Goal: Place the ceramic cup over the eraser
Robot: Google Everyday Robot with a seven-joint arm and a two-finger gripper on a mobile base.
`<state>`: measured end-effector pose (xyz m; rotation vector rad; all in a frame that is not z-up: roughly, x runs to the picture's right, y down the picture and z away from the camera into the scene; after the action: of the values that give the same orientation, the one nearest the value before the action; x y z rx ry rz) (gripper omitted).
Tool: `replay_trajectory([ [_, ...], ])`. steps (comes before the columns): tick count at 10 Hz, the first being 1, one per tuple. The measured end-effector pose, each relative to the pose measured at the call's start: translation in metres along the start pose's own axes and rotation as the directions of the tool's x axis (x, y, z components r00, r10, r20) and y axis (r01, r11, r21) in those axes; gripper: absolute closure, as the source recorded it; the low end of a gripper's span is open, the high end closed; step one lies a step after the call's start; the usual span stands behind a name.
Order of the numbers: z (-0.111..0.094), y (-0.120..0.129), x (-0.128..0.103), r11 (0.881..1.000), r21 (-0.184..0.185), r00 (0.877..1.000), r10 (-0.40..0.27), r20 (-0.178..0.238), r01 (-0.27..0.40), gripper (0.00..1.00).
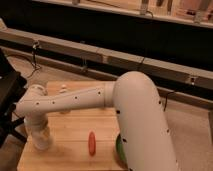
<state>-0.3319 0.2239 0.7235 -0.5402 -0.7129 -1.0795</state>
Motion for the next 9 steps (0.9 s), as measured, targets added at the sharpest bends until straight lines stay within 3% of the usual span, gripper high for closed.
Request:
replay_trajectory([
  [4,-0.012,0.004,0.006,1.0,0.019,1.0,-0.003,-0.011,0.003,0.98],
  [7,-0.013,0.005,0.006,1.0,0.024,1.0,0.0,-0.01,0.0,0.98],
  [9,-0.024,0.005,0.012,1.0,0.03,1.0,-0.001,-0.01,0.002,0.98],
])
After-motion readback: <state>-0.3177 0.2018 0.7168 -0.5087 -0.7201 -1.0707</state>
